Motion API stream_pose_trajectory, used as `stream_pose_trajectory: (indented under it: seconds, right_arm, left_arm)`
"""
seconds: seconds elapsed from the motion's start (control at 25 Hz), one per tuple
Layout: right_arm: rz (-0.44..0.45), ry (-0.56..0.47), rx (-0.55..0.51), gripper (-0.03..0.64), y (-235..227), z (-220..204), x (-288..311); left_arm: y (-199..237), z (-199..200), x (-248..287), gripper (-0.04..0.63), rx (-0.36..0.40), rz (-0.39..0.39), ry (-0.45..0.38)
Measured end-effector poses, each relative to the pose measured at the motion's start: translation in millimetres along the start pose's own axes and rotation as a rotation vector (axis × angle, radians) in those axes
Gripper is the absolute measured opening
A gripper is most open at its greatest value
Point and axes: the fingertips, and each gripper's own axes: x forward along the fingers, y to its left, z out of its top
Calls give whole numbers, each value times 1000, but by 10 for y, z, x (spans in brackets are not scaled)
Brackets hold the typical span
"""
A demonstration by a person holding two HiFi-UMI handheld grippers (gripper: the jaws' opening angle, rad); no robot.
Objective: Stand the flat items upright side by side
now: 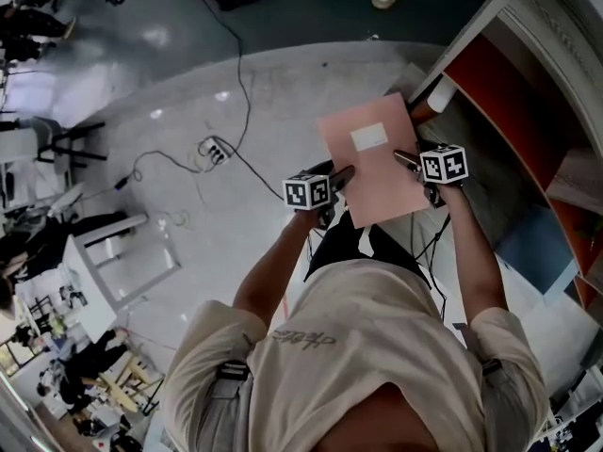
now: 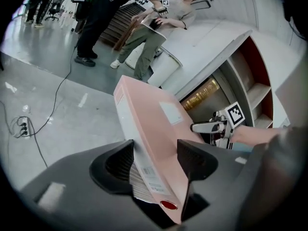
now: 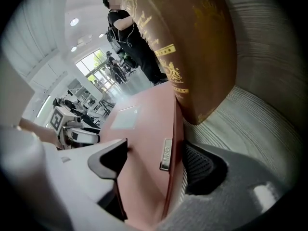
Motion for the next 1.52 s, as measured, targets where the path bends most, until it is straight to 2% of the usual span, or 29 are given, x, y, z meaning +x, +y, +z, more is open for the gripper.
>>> stream_pose_trajectory:
  seconds: [0.12, 0.36, 0.64, 0.92, 1.16, 1.32, 1.52]
  right_arm:
    - [-1, 4, -16, 348, 39, 15, -12]
    - [-28, -68, -84, 344, 220, 5, -235]
    - [-47, -175, -192, 339, 517, -29, -492]
    - [-58, -281, -248, 330, 629, -136, -829]
    - [-49, -343, -327, 317, 703, -313, -1053]
    - [-52, -382, -396, 308, 757, -298, -1181]
    - [-96, -425, -460, 302, 821, -327, -1314]
  left_arm:
    - [9, 23, -33, 279, 16, 14, -7]
    - [-102, -14, -186, 275, 51, 21, -14]
    - [-281, 66, -506, 255, 117, 49, -104]
    - [-595, 90, -681, 245, 205, 76, -163]
    - [-809, -31, -779, 245, 232, 107, -197]
    - [-935, 28, -887, 242, 244, 99, -249]
    - [-1050, 53, -977, 239, 281, 76, -272]
